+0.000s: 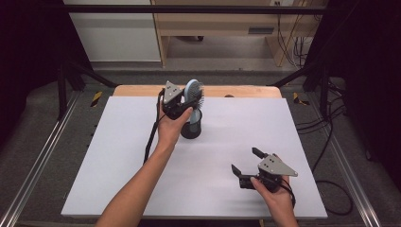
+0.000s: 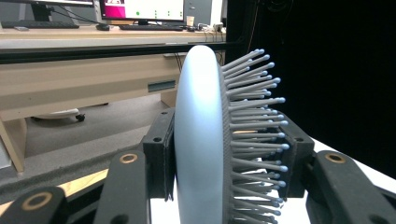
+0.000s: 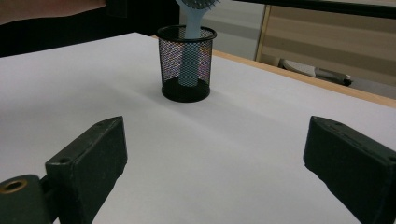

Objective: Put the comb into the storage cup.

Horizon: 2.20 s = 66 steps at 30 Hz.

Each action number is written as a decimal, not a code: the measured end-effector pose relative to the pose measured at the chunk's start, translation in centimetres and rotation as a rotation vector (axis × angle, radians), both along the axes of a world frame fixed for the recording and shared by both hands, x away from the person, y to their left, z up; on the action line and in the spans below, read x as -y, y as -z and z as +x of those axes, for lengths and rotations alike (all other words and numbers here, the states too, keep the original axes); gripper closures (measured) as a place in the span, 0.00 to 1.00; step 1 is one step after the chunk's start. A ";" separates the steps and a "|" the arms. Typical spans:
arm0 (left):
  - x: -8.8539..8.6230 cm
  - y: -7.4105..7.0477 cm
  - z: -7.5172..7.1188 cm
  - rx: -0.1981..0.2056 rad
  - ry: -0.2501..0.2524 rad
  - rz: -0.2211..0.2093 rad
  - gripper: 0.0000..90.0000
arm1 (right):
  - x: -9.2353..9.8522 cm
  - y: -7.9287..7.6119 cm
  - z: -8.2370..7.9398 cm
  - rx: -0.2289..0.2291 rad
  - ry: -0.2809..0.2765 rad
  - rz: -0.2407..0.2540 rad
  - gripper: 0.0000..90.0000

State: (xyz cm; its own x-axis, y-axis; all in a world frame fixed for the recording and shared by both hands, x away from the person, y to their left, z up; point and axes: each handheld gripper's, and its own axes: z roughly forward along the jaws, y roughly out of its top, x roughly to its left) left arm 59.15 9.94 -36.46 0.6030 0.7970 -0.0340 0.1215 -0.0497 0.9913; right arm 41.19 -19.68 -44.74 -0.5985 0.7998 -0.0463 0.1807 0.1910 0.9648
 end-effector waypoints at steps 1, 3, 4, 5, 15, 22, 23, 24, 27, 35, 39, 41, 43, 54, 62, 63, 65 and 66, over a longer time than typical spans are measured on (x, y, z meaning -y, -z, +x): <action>-0.1 0.1 0.0 -0.004 -0.002 -0.005 0.55 | 0.0 0.0 0.0 0.000 0.000 0.001 0.07; -0.2 0.2 0.0 -0.006 -0.005 -0.005 0.55 | 0.0 0.0 0.0 -0.001 0.000 0.001 0.07; -0.2 0.3 0.1 -0.007 -0.006 -0.006 0.55 | 0.0 0.0 0.0 -0.001 0.000 0.000 0.07; -0.2 0.3 0.1 -0.007 -0.006 -0.006 0.55 | 0.0 0.0 0.0 -0.001 0.000 0.000 0.07; 0.0 0.5 0.0 -0.007 -0.001 -0.010 0.55 | 0.0 0.0 0.0 -0.002 -0.001 0.000 0.07; 0.2 0.6 0.1 -0.009 0.001 -0.015 0.55 | 0.0 0.0 0.0 0.000 -0.002 0.000 0.07; 0.2 0.6 0.0 -0.009 0.002 -0.013 0.55 | 0.0 0.0 0.0 -0.002 -0.002 0.001 0.07; 0.3 0.7 0.0 -0.010 0.005 -0.015 0.55 | 0.0 0.0 0.0 -0.001 -0.002 0.000 0.07; 0.4 0.7 0.0 -0.012 0.005 -0.016 0.55 | 0.0 0.0 0.0 -0.001 -0.002 0.001 0.07; 0.2 1.1 0.1 -0.018 -0.001 -0.013 0.55 | 0.0 0.0 0.0 -0.002 -0.002 0.000 0.07; -0.1 1.2 0.2 -0.022 -0.006 -0.025 0.55 | 0.0 0.0 0.0 -0.003 -0.002 -0.001 0.07; -0.2 1.2 0.2 -0.023 -0.008 -0.025 0.55 | 0.0 0.0 0.0 -0.002 -0.003 -0.002 0.07; -0.3 1.2 0.2 -0.024 -0.010 -0.026 0.55 | 0.0 0.0 0.0 -0.002 -0.002 -0.001 0.07; -1.3 1.3 0.3 -0.035 -0.018 -0.043 0.53 | -0.1 0.1 0.0 -0.007 -0.004 -0.003 0.07; -2.6 1.4 0.4 -0.053 -0.033 -0.059 0.52 | -0.2 0.2 0.0 -0.011 -0.005 -0.006 0.07; -2.8 1.5 0.5 -0.056 -0.036 -0.065 0.52 | -0.2 0.2 0.1 -0.011 -0.006 -0.007 0.07; -3.0 1.5 0.5 -0.061 -0.039 -0.069 0.51 | -0.3 0.2 0.1 -0.011 -0.007 -0.007 0.07; -3.4 1.6 0.5 -0.068 -0.048 -0.078 0.51 | -0.3 0.2 0.1 -0.012 -0.006 -0.007 0.07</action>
State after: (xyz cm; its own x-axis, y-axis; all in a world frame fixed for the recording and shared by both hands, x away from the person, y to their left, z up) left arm 59.67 13.32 -38.03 0.5586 0.8181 -0.1367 0.1892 0.0349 0.9813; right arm 41.27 -19.39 -44.94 -0.6039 0.7958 -0.0445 0.1912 0.1988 0.9612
